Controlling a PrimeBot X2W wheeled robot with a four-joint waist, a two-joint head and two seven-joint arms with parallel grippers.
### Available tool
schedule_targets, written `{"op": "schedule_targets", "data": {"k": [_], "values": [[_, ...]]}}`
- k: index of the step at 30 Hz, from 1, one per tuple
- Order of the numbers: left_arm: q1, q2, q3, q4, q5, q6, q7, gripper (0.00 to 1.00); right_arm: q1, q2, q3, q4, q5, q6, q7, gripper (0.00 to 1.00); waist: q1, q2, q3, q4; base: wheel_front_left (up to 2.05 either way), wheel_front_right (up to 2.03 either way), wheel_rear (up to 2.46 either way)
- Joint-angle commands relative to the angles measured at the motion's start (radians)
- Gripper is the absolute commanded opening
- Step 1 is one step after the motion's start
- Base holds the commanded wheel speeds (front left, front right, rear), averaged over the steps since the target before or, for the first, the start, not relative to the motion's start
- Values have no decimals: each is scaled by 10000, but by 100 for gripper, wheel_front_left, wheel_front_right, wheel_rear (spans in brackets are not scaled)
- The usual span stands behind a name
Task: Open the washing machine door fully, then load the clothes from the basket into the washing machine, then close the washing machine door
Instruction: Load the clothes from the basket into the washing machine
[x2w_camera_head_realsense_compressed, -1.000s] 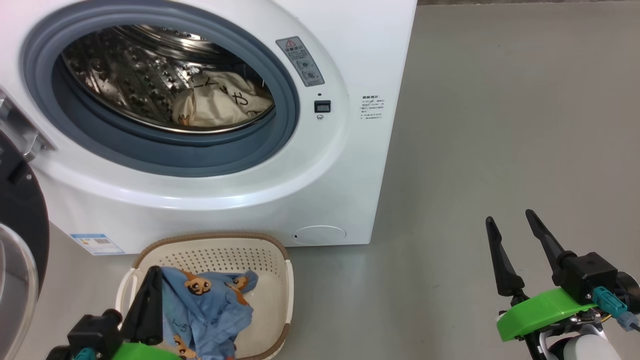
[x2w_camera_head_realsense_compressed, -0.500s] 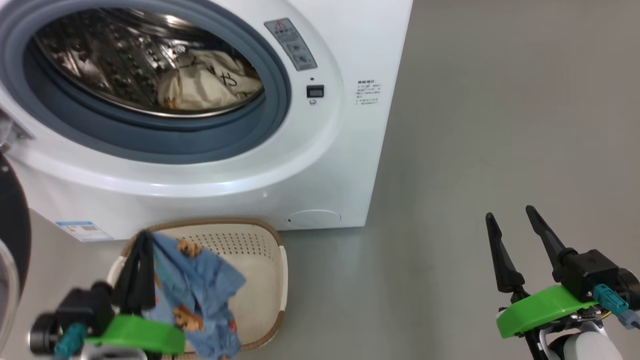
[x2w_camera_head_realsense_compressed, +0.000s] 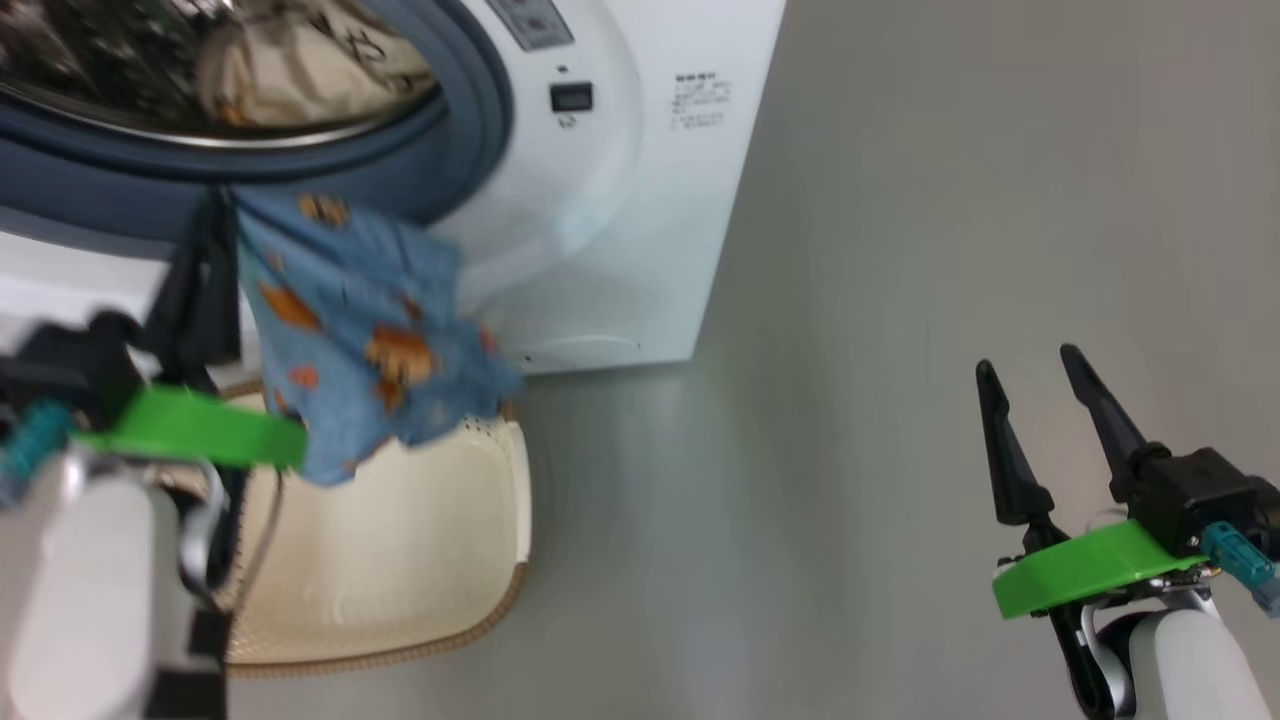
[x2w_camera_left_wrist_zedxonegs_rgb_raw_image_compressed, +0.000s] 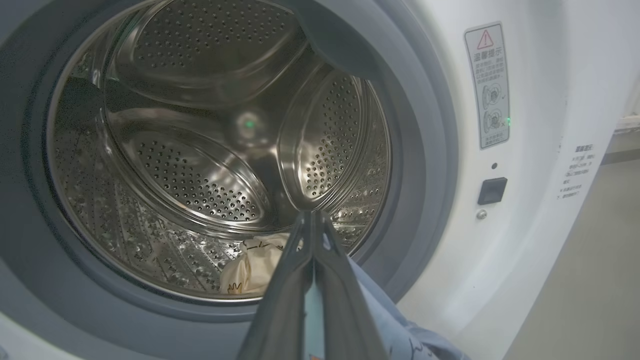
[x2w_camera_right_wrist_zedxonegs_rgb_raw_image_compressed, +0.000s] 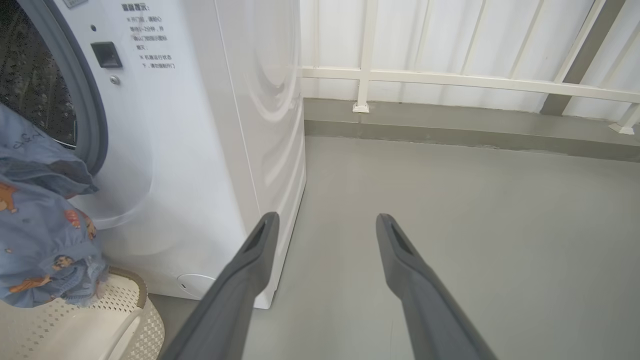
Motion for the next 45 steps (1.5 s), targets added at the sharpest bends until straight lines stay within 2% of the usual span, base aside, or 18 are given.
{"op": "schedule_targets", "data": {"k": [1, 15, 30, 36, 45], "values": [[-629, 441, 321, -45, 42, -8, -65, 0, -222, -5, 237, -304, 15, 16, -110, 100, -1, 0, 851, -469, 0, 0, 0], [-4957, 2368, 773, 2906, -353, -19, -18, 0, -907, -5, 257, -130, 295, 16, -535, 100, -1, 0, 3020, -1446, 0, 0, 0], [-9041, 4163, 387, 4691, -317, 29, 257, 0, -1509, -5, 512, 223, 670, 16, -853, 100, -1, 0, 4500, -1883, 0, 0, 0], [-10055, 4378, 182, 5462, -127, 124, 95, 0, -1677, -5, 673, 367, 743, 16, -894, 100, -1, 0, 4653, -2000, 0, 0, 0], [-10719, 4022, -476, 6949, 172, 124, -15, 0, -1816, -5, 879, 378, 767, 16, -909, 100, -1, 0, 4841, -2058, 0, 0, 0]]}}
